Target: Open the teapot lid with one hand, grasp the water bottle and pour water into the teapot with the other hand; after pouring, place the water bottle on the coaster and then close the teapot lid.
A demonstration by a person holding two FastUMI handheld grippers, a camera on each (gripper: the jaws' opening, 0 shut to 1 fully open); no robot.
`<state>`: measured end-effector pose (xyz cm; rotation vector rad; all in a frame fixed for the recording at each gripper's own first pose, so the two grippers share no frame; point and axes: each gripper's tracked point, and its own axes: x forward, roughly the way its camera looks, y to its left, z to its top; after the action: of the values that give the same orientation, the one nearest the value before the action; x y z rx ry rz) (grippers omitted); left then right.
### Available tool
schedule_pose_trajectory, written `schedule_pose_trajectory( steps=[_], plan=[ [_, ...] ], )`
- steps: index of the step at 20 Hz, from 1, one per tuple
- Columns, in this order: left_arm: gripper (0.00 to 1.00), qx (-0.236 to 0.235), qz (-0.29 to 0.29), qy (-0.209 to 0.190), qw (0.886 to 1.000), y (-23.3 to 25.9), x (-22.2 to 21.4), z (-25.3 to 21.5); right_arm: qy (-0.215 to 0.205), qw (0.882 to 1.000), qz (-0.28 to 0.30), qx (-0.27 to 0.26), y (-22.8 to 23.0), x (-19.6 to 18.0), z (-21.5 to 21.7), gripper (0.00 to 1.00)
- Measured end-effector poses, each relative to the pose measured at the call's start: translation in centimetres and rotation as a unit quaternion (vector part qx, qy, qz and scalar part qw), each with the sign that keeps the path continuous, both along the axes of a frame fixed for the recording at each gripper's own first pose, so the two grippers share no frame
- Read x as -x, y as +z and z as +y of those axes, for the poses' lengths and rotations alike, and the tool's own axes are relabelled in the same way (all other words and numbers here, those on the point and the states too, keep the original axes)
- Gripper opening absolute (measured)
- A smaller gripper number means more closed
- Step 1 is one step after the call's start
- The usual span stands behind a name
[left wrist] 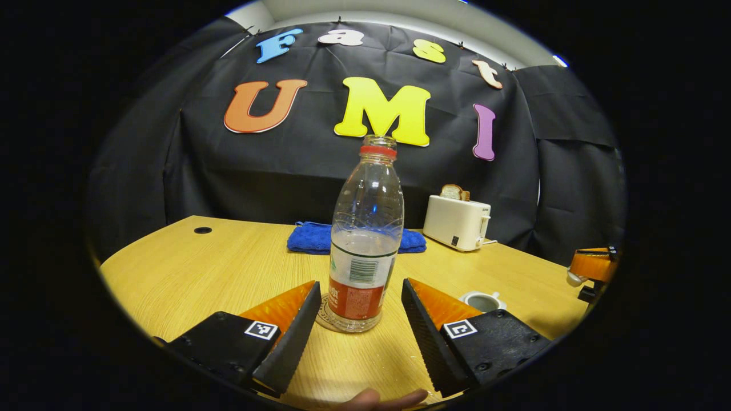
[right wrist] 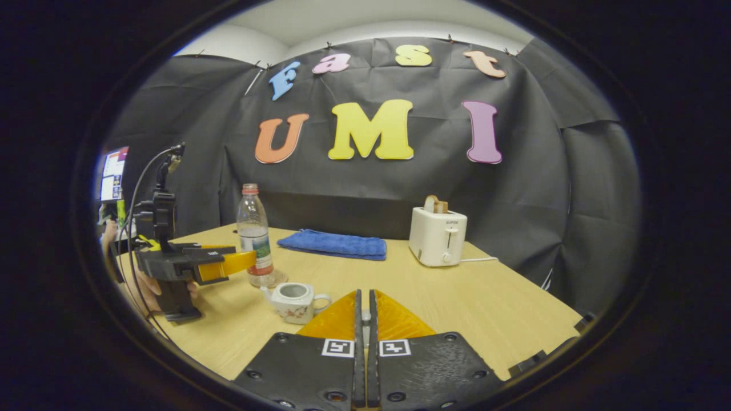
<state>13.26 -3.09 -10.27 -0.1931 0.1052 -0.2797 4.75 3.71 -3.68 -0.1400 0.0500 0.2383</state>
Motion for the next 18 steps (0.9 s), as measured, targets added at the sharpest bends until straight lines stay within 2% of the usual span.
schedule_pose_trajectory(
  steps=[5,8,13,18],
  plan=[
    [0.89,-0.034,0.000,0.059,0.998,0.4,3.2,2.9,0.039,0.999,-0.007,-0.024,1.2,-0.6,2.4,0.01],
    [0.89,-0.030,-0.012,0.091,0.995,2.2,5.8,4.7,0.071,0.997,0.001,-0.039,1.5,-1.7,4.5,0.02],
    [0.89,-0.010,-0.029,0.109,0.994,5.4,9.6,6.7,0.123,0.990,0.025,-0.064,1.3,-3.8,7.9,0.01],
    [0.89,-0.006,-0.060,0.118,0.991,9.8,12.3,8.7,0.116,0.987,0.066,-0.085,-0.8,-6.2,9.5,0.01]
  ],
)
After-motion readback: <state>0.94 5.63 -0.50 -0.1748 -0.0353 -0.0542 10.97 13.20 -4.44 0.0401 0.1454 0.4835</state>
